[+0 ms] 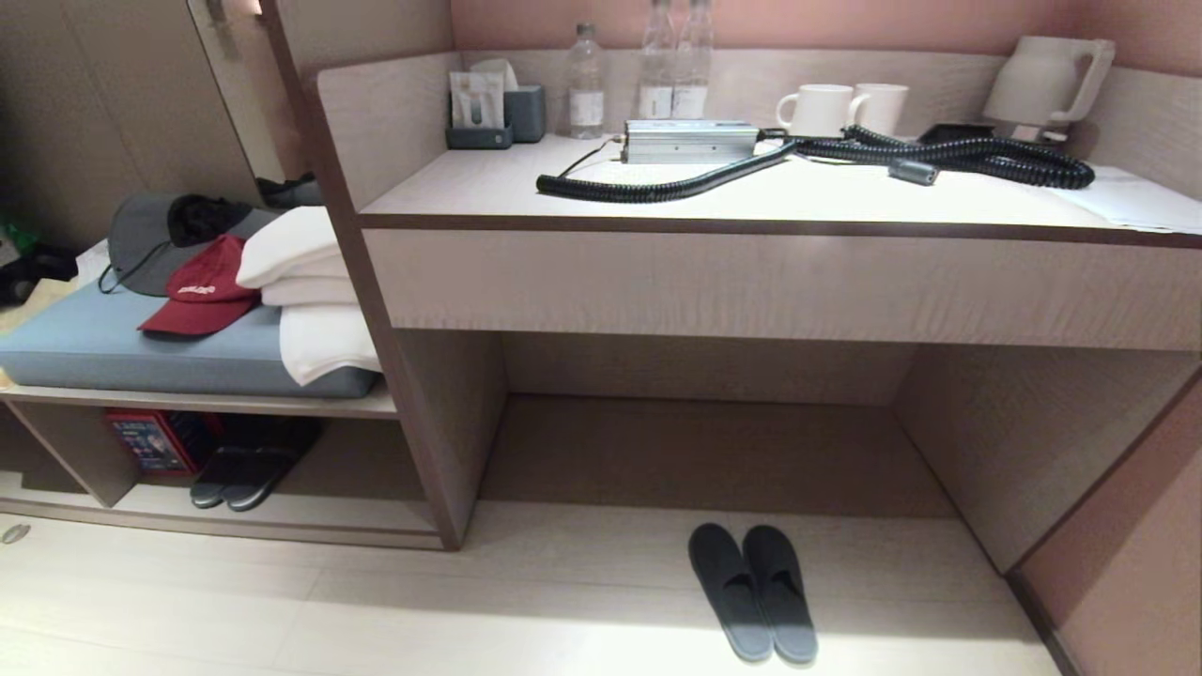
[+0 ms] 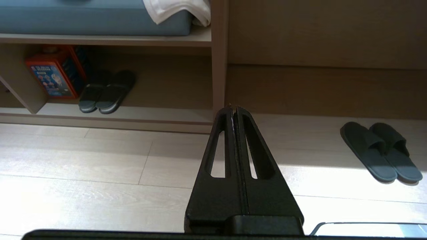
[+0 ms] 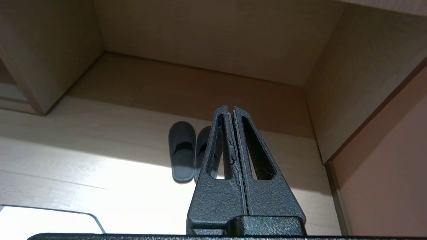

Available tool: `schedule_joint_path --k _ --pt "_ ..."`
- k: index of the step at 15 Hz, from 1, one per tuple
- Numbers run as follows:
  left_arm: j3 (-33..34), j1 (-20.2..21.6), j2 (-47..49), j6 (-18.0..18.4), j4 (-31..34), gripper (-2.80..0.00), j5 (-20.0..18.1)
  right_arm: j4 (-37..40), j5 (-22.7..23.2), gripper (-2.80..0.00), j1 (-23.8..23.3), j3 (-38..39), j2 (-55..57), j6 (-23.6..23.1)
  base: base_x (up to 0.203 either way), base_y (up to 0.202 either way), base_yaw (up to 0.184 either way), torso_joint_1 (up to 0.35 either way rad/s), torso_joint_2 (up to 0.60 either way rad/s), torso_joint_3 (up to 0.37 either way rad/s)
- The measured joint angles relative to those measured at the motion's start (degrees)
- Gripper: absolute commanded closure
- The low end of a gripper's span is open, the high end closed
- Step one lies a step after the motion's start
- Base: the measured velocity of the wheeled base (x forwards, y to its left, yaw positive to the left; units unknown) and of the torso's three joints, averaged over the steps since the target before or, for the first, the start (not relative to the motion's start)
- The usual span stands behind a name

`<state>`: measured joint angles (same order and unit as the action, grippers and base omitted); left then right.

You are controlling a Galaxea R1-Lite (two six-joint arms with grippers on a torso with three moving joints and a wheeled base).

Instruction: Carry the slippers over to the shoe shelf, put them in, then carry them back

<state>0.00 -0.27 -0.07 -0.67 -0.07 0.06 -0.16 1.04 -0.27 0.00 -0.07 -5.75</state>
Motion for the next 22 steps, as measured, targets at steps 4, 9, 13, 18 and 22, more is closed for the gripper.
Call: schedule_joint_path --k 4,9,13,18,22 --pt "0.0 0.0 0.0 -0.01 0.0 0.0 0.01 0.01 -0.02 0.0 0.0 0.0 0.0 0.02 0.0 0.0 0.0 0.001 0.0 0.088" --pt "0.0 0.04 0.0 0.01 -0.05 0.0 -0.05 0.06 -0.02 0.0 0.08 0.0 0.0 0.02 0.0 0.018 -0.001 -0.001 0.0 0.008" --pt "0.0 0.0 0.0 -0.01 -0.03 0.0 0.04 0.0 -0.07 0.0 0.0 0.0 0.0 0.0 0.0 0.184 -0.004 0.005 0.0 0.002" --pt "0.0 0.0 0.0 -0.01 0.0 0.0 0.01 0.0 -0.1 0.0 0.0 0.0 0.0 0.02 0.0 0.194 -0.002 0.002 0.0 0.002" --pt "0.0 0.0 0.0 -0.01 -0.02 0.0 -0.01 0.0 -0.11 0.0 0.02 0.0 0.0 0.02 0.0 0.195 -0.001 0.003 0.0 0.002"
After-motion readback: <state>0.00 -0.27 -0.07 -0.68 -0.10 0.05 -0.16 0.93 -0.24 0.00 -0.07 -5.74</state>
